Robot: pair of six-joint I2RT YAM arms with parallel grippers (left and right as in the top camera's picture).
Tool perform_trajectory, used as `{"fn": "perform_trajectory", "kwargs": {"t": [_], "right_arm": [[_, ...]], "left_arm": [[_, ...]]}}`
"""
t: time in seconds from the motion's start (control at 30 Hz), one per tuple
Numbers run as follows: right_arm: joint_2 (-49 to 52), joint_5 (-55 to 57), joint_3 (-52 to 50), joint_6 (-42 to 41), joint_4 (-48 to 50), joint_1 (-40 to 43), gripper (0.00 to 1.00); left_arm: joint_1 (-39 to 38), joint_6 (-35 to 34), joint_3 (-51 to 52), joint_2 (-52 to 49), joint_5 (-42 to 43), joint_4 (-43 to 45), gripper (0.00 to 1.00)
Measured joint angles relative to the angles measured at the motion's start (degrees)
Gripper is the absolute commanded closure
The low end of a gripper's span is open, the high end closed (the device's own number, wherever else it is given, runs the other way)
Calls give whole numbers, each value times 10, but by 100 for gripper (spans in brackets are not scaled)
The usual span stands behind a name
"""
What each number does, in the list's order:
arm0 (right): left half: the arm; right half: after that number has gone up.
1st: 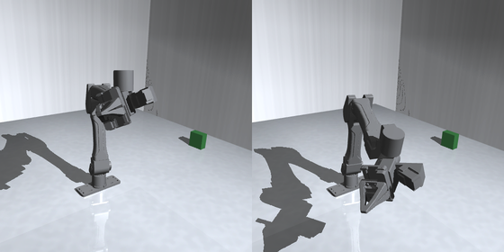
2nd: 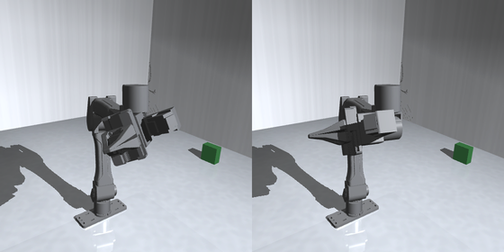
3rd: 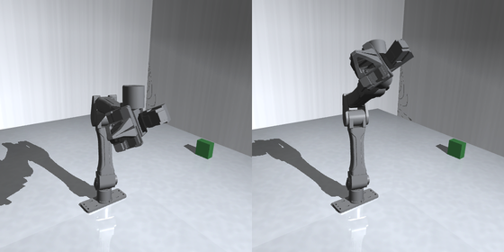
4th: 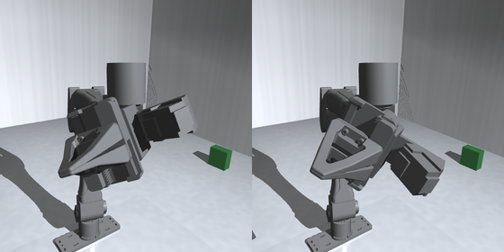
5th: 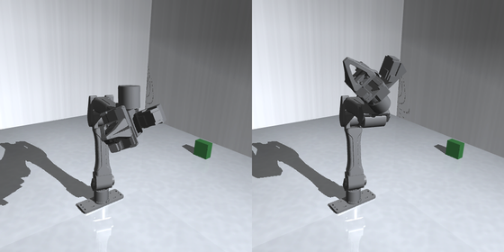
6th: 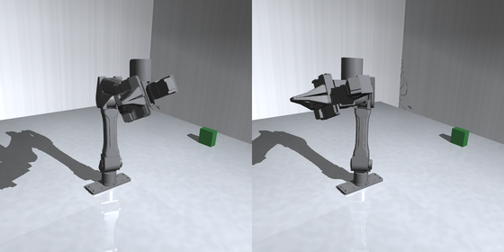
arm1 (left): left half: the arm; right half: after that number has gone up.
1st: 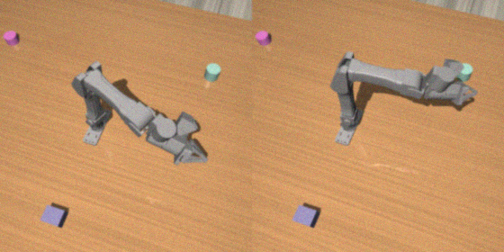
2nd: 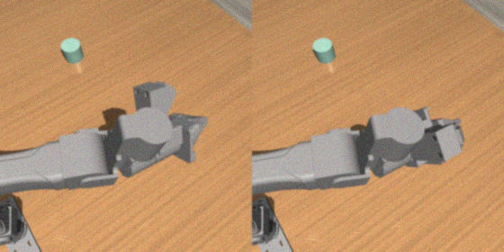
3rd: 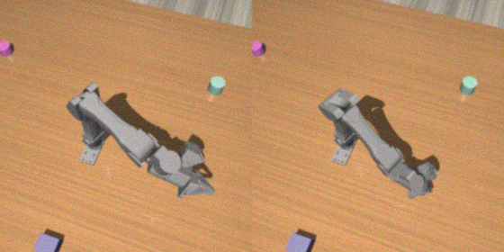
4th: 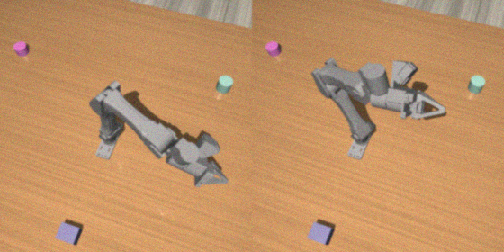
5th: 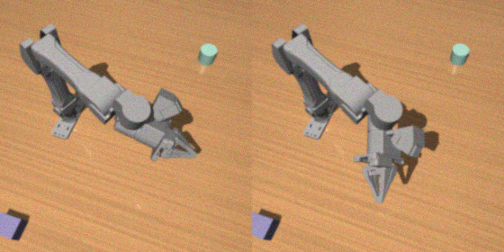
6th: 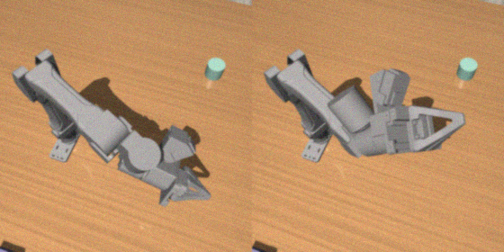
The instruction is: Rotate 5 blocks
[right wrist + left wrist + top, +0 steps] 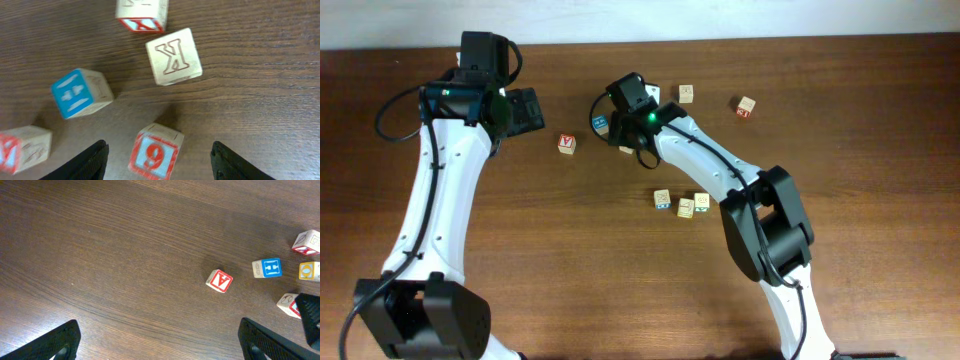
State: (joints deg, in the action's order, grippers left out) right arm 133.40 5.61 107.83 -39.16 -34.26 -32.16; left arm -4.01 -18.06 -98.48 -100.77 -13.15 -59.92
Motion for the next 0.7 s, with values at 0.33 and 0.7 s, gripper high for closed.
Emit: {"fn": "perform_trajectory", "kwargs": {"t": [0.33, 0.7], "right_arm": [[36, 13, 0, 0, 6, 0, 67], [26, -9, 62, 69, -209, 0, 71]], "left_arm": [[0, 0, 0, 0, 0, 0, 1], [0, 0, 0, 0, 0, 0, 1]]}}
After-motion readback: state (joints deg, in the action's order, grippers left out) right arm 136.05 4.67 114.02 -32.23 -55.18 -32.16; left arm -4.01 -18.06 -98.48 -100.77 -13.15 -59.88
